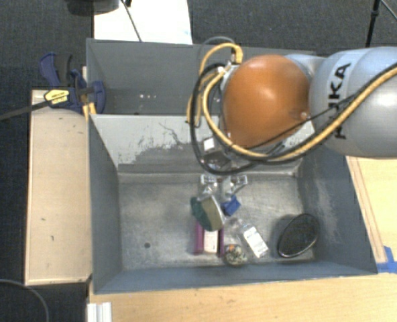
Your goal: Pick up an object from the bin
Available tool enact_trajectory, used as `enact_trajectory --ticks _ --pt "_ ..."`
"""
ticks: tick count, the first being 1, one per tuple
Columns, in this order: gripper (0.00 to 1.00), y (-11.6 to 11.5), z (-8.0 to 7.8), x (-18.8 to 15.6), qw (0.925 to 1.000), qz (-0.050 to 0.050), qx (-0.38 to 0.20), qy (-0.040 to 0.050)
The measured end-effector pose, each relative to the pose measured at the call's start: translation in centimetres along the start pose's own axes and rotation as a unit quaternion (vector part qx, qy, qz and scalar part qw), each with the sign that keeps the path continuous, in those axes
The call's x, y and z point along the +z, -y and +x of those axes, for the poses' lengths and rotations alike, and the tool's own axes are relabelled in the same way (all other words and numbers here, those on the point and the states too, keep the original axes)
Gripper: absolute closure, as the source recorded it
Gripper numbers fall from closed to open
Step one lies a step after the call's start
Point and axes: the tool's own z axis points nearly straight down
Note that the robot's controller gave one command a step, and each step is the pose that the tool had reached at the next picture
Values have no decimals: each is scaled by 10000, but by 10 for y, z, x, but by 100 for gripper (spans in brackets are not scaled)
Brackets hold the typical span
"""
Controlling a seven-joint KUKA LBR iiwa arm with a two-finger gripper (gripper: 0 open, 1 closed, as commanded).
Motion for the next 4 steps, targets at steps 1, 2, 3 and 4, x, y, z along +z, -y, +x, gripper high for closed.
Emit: enact_trajectory --ticks 1,2,3,4 --pt "0 -1 -1 1 10000 -18 20 4" --pt "0 -9 15 80 9926 63 -1213 -2" --pt "100 -10 11 84 9926 70 -1208 45" --pt "0 -12 14 88 9928 26 -1198 21"
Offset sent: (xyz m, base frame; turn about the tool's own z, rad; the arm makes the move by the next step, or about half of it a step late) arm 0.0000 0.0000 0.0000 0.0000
